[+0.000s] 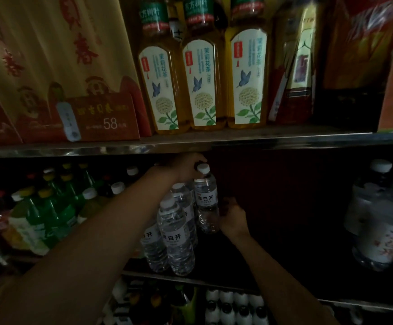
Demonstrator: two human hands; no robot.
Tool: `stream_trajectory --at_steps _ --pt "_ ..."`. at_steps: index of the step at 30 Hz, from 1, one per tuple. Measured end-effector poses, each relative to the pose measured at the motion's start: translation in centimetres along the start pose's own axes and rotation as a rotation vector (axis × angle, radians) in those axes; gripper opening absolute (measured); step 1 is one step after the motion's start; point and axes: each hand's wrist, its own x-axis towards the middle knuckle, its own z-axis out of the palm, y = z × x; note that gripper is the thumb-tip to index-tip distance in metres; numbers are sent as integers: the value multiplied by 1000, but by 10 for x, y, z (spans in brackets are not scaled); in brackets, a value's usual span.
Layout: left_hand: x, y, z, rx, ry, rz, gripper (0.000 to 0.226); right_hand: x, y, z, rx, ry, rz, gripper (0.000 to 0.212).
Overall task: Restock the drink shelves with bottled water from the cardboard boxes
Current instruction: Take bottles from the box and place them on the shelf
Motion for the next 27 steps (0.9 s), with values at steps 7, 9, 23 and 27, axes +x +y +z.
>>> stream_trajectory --at_steps 7,9,23,27 --pt "-52 2 -25 -97 129 -115 60 -39 -42 -34 -8 172 -219 61" --pt "-75 0 -32 -78 184 -122 60 -48 -60 -38 -52 174 -325 54" --pt "-333 -65 -51 221 314 -370 68 -150 -174 54 -480 -111 -867 57" --pt "-454 -91 -44 261 361 -545 73 -220 -199 117 -485 -288 -959 61"
